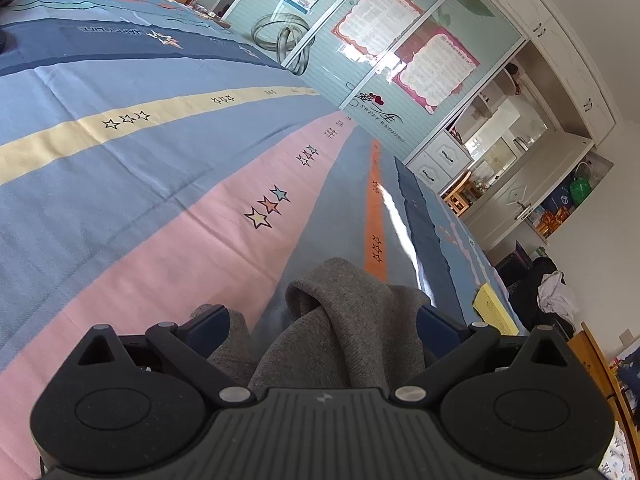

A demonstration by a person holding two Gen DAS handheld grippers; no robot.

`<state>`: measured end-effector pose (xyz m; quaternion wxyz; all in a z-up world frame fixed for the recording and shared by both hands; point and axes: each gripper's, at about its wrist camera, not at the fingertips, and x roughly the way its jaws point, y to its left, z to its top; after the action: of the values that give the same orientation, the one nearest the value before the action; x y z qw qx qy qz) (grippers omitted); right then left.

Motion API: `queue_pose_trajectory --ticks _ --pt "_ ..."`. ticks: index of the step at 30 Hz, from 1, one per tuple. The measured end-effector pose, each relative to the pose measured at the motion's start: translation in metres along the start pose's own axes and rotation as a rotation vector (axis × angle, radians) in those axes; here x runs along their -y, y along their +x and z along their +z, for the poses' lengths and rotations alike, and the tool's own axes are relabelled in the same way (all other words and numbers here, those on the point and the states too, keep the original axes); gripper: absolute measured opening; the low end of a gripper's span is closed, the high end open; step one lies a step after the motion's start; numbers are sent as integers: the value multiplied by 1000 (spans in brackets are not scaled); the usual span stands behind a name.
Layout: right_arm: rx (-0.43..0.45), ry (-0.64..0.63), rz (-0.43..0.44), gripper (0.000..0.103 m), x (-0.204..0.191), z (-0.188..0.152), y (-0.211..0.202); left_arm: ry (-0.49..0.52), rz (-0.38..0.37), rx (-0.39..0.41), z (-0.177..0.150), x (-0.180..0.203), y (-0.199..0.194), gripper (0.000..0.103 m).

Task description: Fold clothes

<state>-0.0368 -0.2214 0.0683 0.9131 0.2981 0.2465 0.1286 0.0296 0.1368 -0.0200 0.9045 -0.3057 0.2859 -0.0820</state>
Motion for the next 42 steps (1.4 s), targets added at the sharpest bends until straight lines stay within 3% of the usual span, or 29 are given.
queue_pose_trajectory --ticks 3,6,8,10,14,17,22,24,25,26,28,31,32,34,38,42 --pt "-66 68 -92 39 38 -48 12 26 2 -8 -2 3 2 100" --pt "-73 101 -65 46 53 -89 15 35 4 -20 -5 4 5 100" --pt "-62 -18 -73 57 36 -106 17 39 12 -31 -7 5 7 100" --pt "-81 -240 -125 76 7 -115 25 52 21 -37 -9 7 9 100" --pt "-68 -650 -188 93 -42 -134 44 70 37 -32 -11 11 9 100" --pt "-52 -885 -300 95 -61 -147 70 68 47 -28 -11 10 10 100" --pt "-55 -1095 -291 94 -77 -159 110 65 66 -37 -11 8 13 100" --pt "-43 -1120 -324 88 -76 -155 124 63 70 -37 -10 8 14 100" --pt "-64 -1049 -305 72 -71 -143 128 63 71 -36 -9 7 14 100" --pt "-84 -977 -286 63 -67 -131 132 62 72 -35 -9 7 13 100" --pt "-104 -694 -199 46 -48 -97 131 60 74 -33 -8 6 13 100" --pt "-43 -235 -89 28 -8 -52 116 43 78 -32 -6 2 12 100" --pt "-2 -64 -21 26 6 -42 104 36 79 -31 -5 1 12 100" --pt "82 163 93 22 23 -26 79 29 82 -30 -5 -1 12 100" --pt "211 257 168 21 22 8 29 27 82 -36 -4 -1 10 100" --pt "314 162 135 19 6 44 -5 26 78 -33 -4 -1 8 100"
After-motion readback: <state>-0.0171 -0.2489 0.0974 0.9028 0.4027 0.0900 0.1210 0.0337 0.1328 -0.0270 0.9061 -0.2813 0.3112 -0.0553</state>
